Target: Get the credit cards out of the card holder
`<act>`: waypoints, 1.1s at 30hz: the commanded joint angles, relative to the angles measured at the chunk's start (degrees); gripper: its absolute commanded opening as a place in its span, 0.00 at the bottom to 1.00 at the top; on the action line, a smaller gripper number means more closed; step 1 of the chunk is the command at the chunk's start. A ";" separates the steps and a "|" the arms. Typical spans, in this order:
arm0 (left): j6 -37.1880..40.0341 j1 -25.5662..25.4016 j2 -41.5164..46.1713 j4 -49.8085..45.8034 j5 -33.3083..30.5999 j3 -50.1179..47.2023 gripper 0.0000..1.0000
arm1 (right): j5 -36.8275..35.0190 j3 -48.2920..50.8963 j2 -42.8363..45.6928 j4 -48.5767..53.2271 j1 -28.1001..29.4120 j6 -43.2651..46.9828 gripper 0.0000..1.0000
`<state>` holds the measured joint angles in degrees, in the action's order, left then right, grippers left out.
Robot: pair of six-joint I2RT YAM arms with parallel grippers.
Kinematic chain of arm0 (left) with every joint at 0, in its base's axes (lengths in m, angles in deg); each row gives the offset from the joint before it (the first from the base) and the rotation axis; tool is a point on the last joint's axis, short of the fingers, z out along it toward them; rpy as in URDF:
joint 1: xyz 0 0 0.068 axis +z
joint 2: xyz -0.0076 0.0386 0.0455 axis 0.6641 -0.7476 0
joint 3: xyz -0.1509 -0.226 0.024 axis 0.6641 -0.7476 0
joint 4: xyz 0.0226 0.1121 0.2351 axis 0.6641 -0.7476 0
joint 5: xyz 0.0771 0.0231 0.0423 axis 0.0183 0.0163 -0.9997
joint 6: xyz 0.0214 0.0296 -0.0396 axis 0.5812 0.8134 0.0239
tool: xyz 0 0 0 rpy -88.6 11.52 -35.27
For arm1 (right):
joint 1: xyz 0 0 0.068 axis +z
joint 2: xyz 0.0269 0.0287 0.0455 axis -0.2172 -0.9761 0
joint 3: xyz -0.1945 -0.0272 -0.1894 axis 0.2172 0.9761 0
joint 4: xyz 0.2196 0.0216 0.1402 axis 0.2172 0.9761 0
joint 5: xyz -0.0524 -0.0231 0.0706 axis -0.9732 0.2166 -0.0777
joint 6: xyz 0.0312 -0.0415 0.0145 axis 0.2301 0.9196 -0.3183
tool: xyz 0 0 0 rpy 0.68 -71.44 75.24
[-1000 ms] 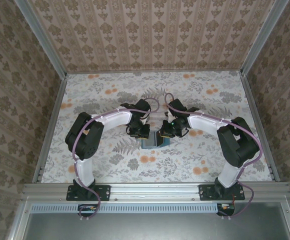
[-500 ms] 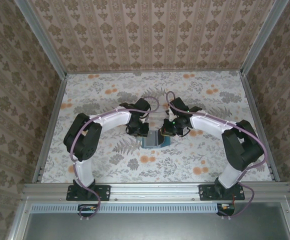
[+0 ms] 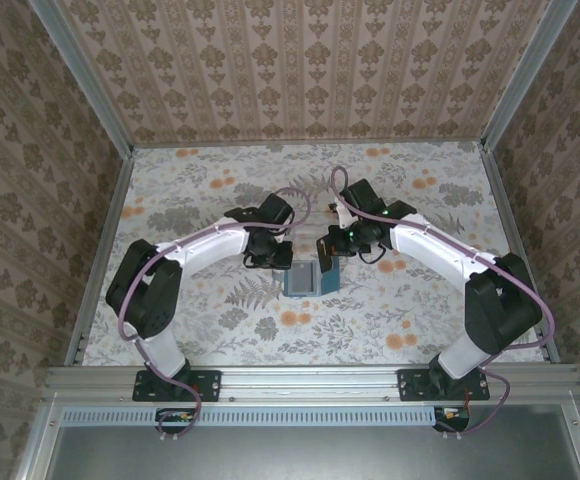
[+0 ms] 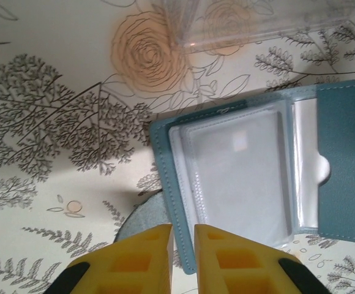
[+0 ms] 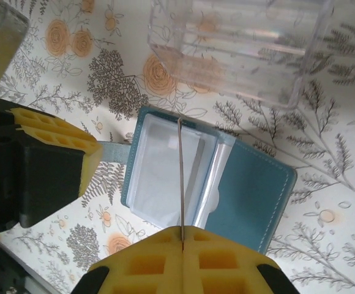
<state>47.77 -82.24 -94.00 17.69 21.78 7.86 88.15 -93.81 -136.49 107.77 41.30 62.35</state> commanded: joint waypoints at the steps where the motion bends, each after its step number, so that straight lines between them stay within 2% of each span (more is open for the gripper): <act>1: -1.25 1.32 2.98 1.30 0.51 -2.58 0.18 | -3.12 -3.05 2.48 3.06 -0.18 8.87 0.00; 11: -2.52 3.81 5.46 4.27 4.01 -6.84 0.19 | -4.43 -11.66 0.07 8.52 -0.19 34.56 0.00; 18: -3.36 4.83 6.32 5.79 5.72 -9.24 0.19 | -9.63 -17.68 -3.06 10.98 -0.19 53.52 0.00; 25: -4.31 5.39 7.05 7.13 5.55 -11.36 0.19 | -13.30 -33.44 -14.21 21.75 -0.33 65.76 0.00; 33: -6.00 5.64 7.22 8.50 5.90 -12.90 0.19 | -9.14 -53.35 -28.54 38.62 -0.25 74.29 0.00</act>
<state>43.22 -76.82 -87.92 25.45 26.79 -4.45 77.20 -141.80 -161.61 135.77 41.28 130.74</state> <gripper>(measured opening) 0.186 0.064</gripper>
